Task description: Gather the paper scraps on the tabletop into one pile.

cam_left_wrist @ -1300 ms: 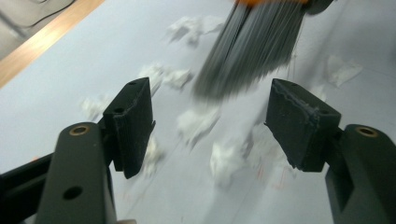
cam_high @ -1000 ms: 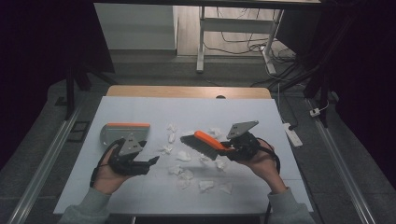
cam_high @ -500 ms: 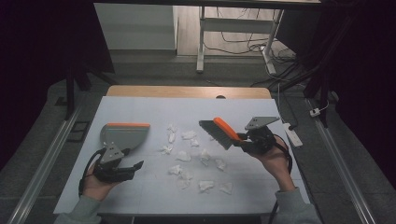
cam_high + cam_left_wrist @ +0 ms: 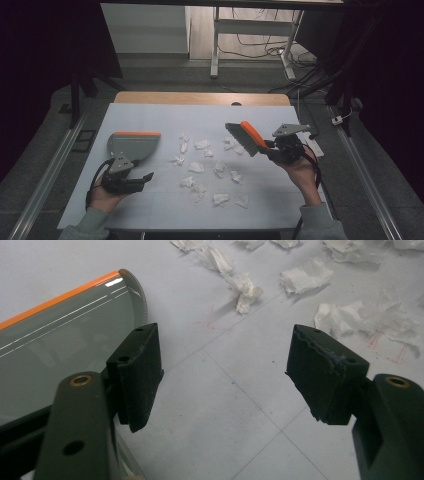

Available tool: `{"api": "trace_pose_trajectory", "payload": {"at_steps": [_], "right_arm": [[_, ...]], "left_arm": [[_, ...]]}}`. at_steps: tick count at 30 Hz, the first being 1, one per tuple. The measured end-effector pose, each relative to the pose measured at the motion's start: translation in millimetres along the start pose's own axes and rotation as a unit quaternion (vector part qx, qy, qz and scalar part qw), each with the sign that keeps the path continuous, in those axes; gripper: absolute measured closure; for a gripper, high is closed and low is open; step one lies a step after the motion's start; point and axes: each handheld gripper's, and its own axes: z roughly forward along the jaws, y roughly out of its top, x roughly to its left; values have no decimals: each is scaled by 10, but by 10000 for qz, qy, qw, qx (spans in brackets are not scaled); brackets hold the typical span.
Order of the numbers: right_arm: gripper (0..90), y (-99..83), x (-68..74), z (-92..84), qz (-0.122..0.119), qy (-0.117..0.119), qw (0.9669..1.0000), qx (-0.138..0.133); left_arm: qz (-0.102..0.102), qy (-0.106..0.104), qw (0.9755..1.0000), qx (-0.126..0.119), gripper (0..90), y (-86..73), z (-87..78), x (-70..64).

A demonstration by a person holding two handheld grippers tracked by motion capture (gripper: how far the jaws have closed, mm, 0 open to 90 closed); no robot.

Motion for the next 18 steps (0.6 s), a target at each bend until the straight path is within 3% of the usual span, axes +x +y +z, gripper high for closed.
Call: {"api": "trace_pose_trajectory", "payload": {"at_steps": [10, 14, 18], "right_arm": [[682, 65, -120, 92, 20, -246, 9994, 226], [683, 179, -246, 238, 8, -328, 9977, 596], [683, 331, -356, 402, -68, -438, 9936, 1034]], "left_arm": [[-51, 30, 10000, 24, 309, -23, 24, 44], [-48, 6, 10000, 16, 309, -35, 24, 51], [-52, -16, 10000, 2, 309, -58, 24, 65]]}}
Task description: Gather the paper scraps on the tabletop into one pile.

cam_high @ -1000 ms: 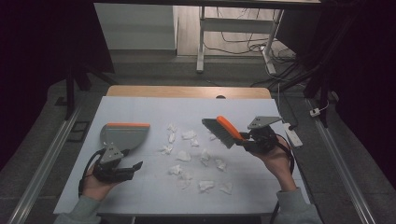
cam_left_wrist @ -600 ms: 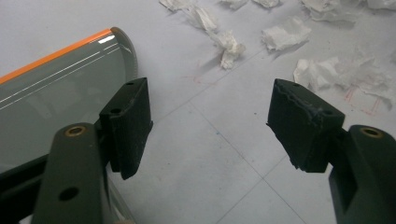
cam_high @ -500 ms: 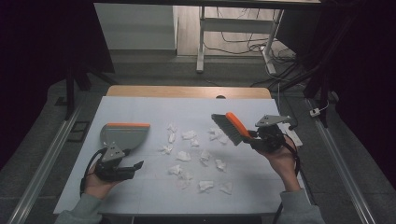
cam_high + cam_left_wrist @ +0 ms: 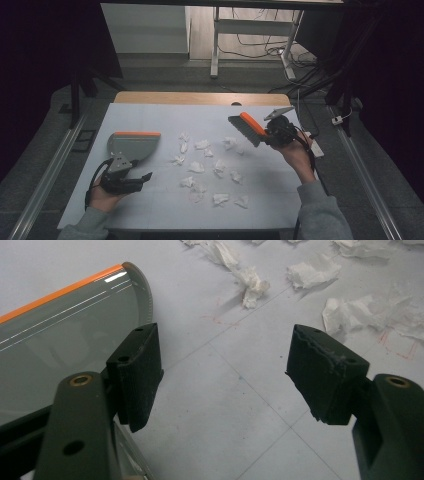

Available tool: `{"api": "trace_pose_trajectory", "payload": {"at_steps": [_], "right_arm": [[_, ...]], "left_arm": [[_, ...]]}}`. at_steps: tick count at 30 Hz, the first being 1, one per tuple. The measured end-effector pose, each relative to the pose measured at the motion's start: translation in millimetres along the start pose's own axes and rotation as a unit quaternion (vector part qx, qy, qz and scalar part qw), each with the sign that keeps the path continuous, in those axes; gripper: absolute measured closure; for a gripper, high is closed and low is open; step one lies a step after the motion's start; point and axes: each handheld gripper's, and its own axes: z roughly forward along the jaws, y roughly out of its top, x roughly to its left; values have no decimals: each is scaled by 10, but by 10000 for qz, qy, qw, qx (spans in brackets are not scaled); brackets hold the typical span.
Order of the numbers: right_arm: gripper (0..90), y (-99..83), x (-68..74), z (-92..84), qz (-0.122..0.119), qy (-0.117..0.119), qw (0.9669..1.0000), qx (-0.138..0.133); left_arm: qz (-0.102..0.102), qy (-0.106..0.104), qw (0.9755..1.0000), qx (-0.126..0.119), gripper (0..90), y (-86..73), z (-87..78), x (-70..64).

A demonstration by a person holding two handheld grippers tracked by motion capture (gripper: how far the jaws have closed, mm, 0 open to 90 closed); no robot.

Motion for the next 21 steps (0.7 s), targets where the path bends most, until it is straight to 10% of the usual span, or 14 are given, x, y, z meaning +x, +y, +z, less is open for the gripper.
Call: {"api": "trace_pose_trajectory", "payload": {"at_steps": [10, 21], "right_arm": [[684, 287, -107, 459, -286, -287, 9927, 1136], [687, 414, -13, 721, -667, -321, 9855, 1529]], "left_arm": [[-4, -94, 9999, -43, 309, -80, -29, -10], [-75, -108, 9999, -64, 309, -97, -25, 21]]}}
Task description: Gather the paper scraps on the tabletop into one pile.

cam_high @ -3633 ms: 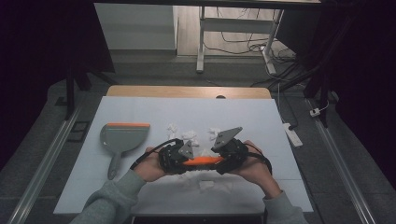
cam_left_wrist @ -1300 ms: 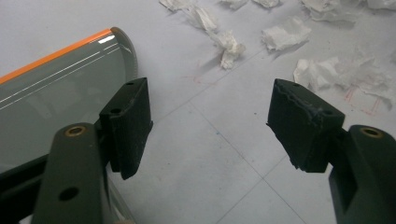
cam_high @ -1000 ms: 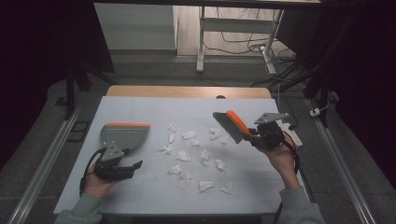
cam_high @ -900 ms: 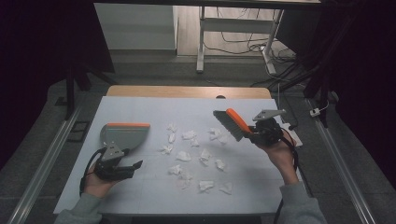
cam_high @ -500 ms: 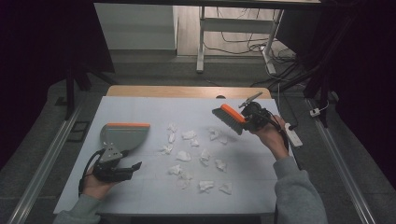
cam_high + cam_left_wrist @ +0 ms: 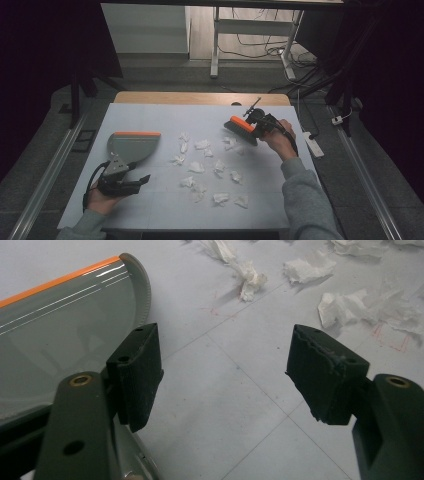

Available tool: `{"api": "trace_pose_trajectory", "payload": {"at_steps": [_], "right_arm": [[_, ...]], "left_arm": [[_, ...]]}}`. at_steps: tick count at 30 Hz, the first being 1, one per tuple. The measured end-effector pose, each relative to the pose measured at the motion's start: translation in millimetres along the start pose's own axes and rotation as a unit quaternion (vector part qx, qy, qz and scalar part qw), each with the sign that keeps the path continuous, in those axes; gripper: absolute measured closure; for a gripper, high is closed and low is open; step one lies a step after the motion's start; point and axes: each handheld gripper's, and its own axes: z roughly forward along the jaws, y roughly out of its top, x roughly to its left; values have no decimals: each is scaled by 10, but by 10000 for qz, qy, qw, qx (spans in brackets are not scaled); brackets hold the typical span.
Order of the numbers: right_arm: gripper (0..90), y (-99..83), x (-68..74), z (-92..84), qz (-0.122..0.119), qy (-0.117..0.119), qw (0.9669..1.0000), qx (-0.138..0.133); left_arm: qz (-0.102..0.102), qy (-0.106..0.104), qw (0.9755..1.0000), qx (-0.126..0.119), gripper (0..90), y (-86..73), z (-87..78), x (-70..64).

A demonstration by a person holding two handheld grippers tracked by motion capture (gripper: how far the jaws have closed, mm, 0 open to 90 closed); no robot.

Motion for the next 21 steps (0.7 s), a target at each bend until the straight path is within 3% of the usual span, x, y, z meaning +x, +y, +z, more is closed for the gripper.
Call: {"api": "trace_pose_trajectory", "payload": {"at_steps": [6, 10, 12, 13, 14, 15, 16, 19, 20, 21], "right_arm": [[702, 115, 293, -39, -678, 2, 9976, 128], [704, 105, 409, -78, -901, 105, 9958, 92], [705, 87, 475, -113, -992, 265, 9947, 41], [705, 62, 553, -153, -1142, 453, 9924, 34], [705, 62, 553, -153, -1142, 453, 9924, 34], [705, 35, 627, -197, -1277, 613, 9899, 48], [705, 35, 627, -197, -1277, 613, 9899, 48], [704, 8, 674, -289, -1306, 904, 9872, -102], [704, 12, 652, -370, -1193, 804, 9890, -349], [704, 12, 652, -370, -1193, 804, 9890, -349]], "left_arm": [[-22, -9, 10000, -6, 308, -6, -1, 2], [-21, -15, 10000, 8, 309, -6, 2, -1], [-18, -17, 10000, 5, 309, -5, -1, -5], [-10, -22, 10000, -1, 309, -6, -4, -5], [-11, -25, 10000, -8, 309, -6, -5, -5], [-15, -28, 10000, -7, 309, -7, -5, -3], [-16, -27, 10000, -1, 309, -7, -2, 0], [-15, -41, 10000, 14, 309, -8, 5, 6], [-16, -40, 10000, 13, 309, -9, 5, 6], [-18, -45, 10000, 10, 309, -8, 3, 8]]}}
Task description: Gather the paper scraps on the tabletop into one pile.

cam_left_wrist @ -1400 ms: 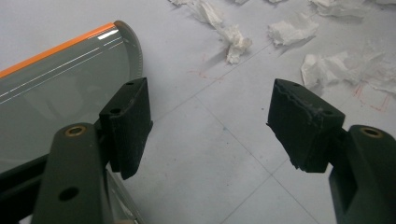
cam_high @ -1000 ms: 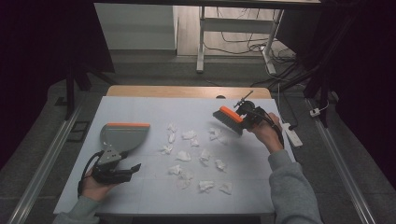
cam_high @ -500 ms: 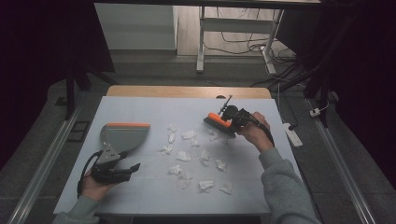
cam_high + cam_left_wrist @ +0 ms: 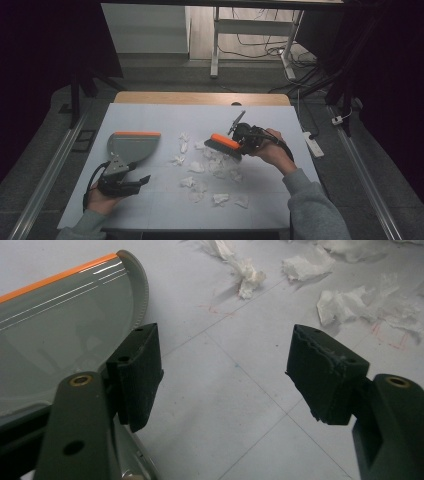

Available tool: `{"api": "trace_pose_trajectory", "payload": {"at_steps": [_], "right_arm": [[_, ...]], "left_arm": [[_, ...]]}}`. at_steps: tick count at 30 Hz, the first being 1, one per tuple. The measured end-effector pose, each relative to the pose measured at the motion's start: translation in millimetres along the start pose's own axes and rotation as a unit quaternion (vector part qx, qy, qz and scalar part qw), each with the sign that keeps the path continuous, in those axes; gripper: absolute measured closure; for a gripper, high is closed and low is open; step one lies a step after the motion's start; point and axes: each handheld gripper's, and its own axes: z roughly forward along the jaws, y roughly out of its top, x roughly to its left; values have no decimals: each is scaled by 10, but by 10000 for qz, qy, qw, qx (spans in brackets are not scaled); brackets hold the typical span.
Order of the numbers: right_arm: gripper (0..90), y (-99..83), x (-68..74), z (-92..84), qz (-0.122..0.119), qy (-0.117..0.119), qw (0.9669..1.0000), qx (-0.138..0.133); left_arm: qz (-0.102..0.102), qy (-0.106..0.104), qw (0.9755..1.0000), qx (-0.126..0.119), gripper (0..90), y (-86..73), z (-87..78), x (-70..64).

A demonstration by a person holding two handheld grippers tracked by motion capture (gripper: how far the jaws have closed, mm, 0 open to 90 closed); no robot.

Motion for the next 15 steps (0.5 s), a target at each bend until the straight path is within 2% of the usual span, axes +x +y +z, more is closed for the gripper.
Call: {"api": "trace_pose_trajectory", "payload": {"at_steps": [3, 8, 12, 15], "right_arm": [[703, 28, -93, -93, 204, -158, 9993, -265], [703, 174, -220, -39, 367, -466, 9978, -297], [703, 405, -272, 120, 296, -592, 9975, -243], [703, 610, -319, 247, 129, -594, 9979, -216]], "left_arm": [[-3, 3, 10000, -23, 309, 2, -7, -2], [-21, -2, 10000, -33, 309, 2, -8, 6], [-35, 7, 10000, -35, 309, 1, -10, 9], [-45, 10, 10000, -54, 309, -1, -13, 16]]}}
